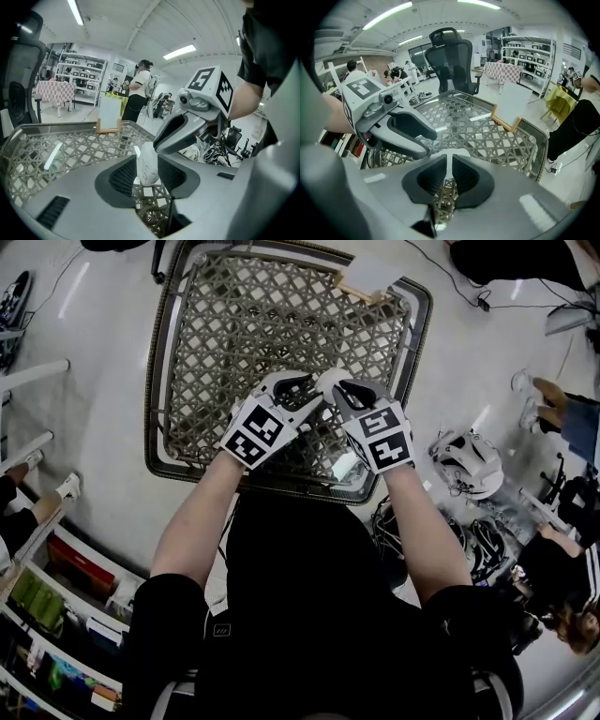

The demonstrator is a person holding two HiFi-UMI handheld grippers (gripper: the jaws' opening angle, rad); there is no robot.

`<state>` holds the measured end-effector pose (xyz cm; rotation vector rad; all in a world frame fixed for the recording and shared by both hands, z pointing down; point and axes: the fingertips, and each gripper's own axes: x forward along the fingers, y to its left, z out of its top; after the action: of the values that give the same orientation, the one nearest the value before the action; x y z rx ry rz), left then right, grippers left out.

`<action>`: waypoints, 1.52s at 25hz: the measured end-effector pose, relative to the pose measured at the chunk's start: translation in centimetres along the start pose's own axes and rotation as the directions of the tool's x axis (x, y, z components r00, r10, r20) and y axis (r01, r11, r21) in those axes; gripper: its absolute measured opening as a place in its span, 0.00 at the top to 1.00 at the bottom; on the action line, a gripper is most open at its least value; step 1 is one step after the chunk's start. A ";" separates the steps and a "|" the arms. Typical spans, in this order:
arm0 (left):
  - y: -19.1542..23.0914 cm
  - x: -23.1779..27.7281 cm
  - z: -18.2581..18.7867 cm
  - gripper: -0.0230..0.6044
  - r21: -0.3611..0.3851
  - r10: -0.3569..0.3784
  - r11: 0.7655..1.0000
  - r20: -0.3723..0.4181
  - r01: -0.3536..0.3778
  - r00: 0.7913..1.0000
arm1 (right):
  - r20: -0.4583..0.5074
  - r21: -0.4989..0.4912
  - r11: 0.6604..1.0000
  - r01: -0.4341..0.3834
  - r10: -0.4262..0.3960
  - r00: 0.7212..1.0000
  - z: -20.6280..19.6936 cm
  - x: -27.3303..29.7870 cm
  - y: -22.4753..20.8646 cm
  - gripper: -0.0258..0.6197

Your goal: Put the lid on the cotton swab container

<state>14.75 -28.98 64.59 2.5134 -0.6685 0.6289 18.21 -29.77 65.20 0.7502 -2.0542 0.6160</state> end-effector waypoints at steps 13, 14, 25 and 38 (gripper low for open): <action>1.3 -0.1 -2.2 0.81 0.027 0.110 0.994 -0.142 -0.107 0.984 | -0.007 0.063 0.998 -0.003 0.003 1.000 0.3 0.6 -0.1 0.89; 1.3 -0.6 -1.9 0.81 0.023 0.122 0.993 -0.137 -0.120 0.983 | 0.006 0.070 0.998 0.002 -0.002 1.000 0.4 0.6 -0.2 0.89; 0.3 -6.5 1.8 0.83 0.017 0.254 0.967 -0.081 -0.253 0.964 | 0.221 0.167 0.985 0.042 -0.079 0.972 0.6 -6.1 -0.3 0.94; -4.4 -13.3 5.7 0.89 -0.097 0.470 0.879 0.013 -0.467 0.882 | 0.389 0.196 0.981 -0.011 -0.068 0.919 -0.4 -15.0 0.7 0.94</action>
<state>8.56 -24.12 51.72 2.2868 -1.3131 0.6958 24.91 -24.72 52.71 1.0906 -2.3663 0.7002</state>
